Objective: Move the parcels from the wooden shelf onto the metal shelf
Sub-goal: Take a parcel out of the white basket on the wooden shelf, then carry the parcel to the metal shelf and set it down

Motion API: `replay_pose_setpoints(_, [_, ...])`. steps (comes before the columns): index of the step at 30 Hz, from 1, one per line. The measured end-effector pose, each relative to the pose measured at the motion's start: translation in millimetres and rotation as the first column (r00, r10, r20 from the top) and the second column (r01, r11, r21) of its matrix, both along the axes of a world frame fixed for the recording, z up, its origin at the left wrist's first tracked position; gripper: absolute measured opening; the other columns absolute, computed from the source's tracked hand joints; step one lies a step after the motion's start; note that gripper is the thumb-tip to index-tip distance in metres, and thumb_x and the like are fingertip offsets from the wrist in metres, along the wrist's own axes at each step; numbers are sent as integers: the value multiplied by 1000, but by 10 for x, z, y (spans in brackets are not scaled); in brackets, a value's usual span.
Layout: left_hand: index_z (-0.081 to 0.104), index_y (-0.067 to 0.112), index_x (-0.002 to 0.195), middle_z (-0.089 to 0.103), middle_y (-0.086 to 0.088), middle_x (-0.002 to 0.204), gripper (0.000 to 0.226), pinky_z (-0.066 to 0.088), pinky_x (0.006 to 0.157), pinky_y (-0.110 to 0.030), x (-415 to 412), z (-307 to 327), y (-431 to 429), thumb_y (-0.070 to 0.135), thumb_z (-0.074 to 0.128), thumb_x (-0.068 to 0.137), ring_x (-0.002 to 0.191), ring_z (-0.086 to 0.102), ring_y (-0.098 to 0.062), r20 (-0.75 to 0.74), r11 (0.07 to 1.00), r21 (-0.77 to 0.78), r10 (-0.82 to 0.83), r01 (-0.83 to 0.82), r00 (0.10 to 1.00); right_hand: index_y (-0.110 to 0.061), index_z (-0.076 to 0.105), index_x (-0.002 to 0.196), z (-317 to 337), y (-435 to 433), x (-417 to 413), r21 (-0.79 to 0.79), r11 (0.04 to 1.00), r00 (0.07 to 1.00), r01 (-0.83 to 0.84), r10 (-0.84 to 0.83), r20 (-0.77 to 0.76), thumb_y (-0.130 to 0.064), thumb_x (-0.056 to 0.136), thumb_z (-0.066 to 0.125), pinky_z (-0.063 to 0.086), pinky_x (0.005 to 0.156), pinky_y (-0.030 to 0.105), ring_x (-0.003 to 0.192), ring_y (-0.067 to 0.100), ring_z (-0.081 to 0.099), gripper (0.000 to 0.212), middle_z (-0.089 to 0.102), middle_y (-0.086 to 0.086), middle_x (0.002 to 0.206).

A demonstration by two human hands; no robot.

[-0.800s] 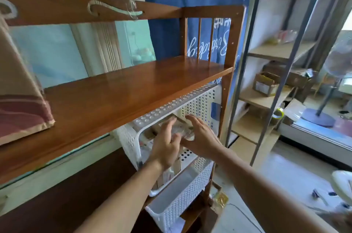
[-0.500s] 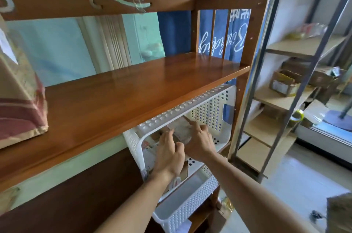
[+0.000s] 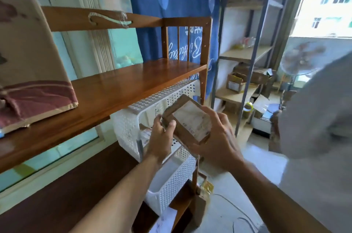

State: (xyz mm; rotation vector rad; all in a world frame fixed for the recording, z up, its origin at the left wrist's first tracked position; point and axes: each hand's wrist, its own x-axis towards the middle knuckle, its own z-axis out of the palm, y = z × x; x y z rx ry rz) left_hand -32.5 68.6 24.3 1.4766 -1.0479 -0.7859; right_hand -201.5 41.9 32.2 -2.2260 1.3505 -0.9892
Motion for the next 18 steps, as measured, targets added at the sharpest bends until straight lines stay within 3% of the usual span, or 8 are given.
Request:
replay_pose_setpoints(2, [47, 29, 127, 63, -4, 136, 29, 56, 83, -15, -27, 75, 410, 39, 55, 101, 105, 63, -5, -197, 995, -67, -81, 69, 977, -42, 30, 151, 104, 474, -182, -97, 993, 997, -74, 75, 8, -60, 56, 81, 56, 93, 38, 124, 18, 48, 109, 43, -2, 140])
replay_pose_setpoints(5, [49, 21, 121, 68, -10, 124, 59, 56, 100, -52, 131, 91, 1096, 58, 66, 80, 108, 69, -28, -376, 986, -107, -159, 127, 913, -47, 30, 145, 204, 1144, -365, -178, 969, 983, -172, 181, 37, -43, 58, 90, 51, 96, 17, 125, -7, 42, 106, 37, -14, 140])
replay_pose_setpoints(7, [51, 9, 124, 72, -17, 120, 74, 54, 99, -61, 333, 74, 1547, 58, 77, 76, 108, 73, -38, -436, 979, -147, -195, 144, 878, -50, 28, 143, 251, 1538, -363, -187, 953, 959, -240, 263, 106, -33, 61, 91, 46, 100, 9, 132, -13, 35, 105, 34, -17, 143])
replay_pose_setpoints(8, [54, 8, 119, 76, -16, 113, 68, 58, 94, -59, 419, 88, 1776, 53, 80, 75, 103, 76, -35, -463, 978, -168, -189, 124, 866, -49, 28, 144, 271, 1699, -311, -188, 943, 942, -277, 304, 139, -27, 62, 92, 45, 103, 11, 137, -11, 33, 106, 32, -17, 146])
replay_pose_setpoints(10, [54, 15, 98, 77, -5, 88, 38, 65, 71, -44, 553, 121, 2216, 36, 77, 77, 79, 80, -18, -503, 973, -228, -151, 38, 851, -50, 28, 146, 301, 1988, -116, -184, 920, 911, -346, 377, 171, -19, 64, 87, 45, 113, 33, 150, 2, 24, 105, 25, -15, 155])
replay_pose_setpoints(13, [52, 22, 110, 72, -4, 92, 31, 60, 60, -30, 809, 266, 2890, 18, 73, 86, 74, 72, -14, -439, 950, -297, -46, -97, 897, -53, 25, 148, 409, 2396, 322, -187, 887, 864, -422, 456, 213, -21, 68, 77, 37, 117, 54, 158, 12, 9, 101, 16, -21, 164])
replay_pose_setpoints(15, [51, 27, 123, 66, -9, 109, 48, 60, 68, -34, 1034, 372, 3354, 17, 77, 84, 89, 69, -22, -365, 920, -353, 31, -170, 930, -37, 26, 154, 489, 2639, 654, -174, 846, 794, -503, 532, 293, -6, 72, 76, 44, 114, 39, 153, -3, 21, 101, 27, -34, 156])
replay_pose_setpoints(18, [48, 33, 132, 68, -8, 114, 66, 60, 72, -39, 1361, 496, 4068, 29, 76, 72, 96, 69, -23, -301, 854, -435, 161, -286, 940, -23, 21, 159, 621, 3036, 1177, -101, 793, 702, -600, 583, 409, 9, 73, 68, 51, 88, 9, 119, -25, 49, 103, 47, -54, 122])
